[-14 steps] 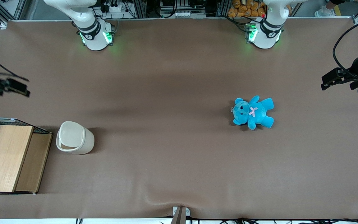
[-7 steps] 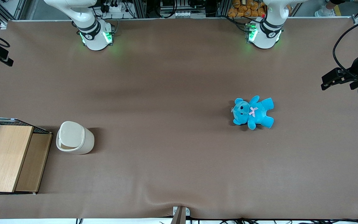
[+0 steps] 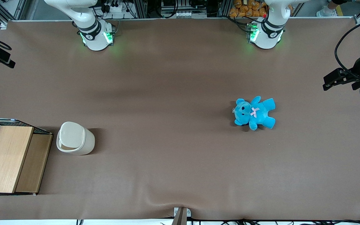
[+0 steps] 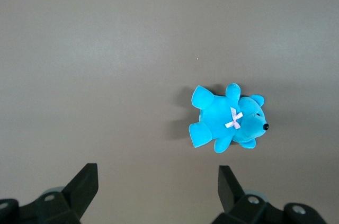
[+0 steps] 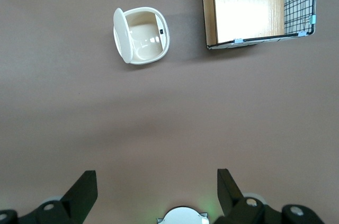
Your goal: Open trash can with right arm
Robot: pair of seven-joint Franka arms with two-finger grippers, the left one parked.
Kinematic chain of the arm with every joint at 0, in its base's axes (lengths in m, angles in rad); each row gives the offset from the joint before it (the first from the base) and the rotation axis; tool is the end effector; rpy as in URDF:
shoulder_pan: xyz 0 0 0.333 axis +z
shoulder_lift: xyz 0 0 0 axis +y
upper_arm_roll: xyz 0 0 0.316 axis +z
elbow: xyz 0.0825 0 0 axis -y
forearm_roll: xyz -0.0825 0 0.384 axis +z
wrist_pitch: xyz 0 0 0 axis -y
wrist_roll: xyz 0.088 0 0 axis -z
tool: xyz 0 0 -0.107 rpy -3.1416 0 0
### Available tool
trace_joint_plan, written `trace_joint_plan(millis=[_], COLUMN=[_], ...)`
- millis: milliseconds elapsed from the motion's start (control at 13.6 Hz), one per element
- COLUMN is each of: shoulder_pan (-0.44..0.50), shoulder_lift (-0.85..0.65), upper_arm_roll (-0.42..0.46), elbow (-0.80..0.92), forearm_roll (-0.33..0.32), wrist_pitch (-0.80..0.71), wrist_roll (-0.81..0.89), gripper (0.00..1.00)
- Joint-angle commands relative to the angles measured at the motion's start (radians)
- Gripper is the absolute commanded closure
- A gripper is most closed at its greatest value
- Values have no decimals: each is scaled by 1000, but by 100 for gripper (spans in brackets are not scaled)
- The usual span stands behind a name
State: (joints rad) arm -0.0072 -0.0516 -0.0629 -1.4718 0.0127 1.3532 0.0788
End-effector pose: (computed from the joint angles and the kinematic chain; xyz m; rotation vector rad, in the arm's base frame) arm 0.5128 -0.0355 0.6793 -3.1160 0.2285 0.1050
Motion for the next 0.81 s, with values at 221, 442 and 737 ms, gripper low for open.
trace_joint_plan(millis=[221, 442, 737], shoulder_pan=[-7, -7, -7], shoulder_lift=[-7, -7, -7], upper_arm_roll=[5, 5, 5], elbow=[-2, -4, -4], forearm_roll=[-10, -10, -10], wrist_pitch=[-3, -5, -5], wrist_roll=[-42, -42, -42], gripper=[0, 0, 0])
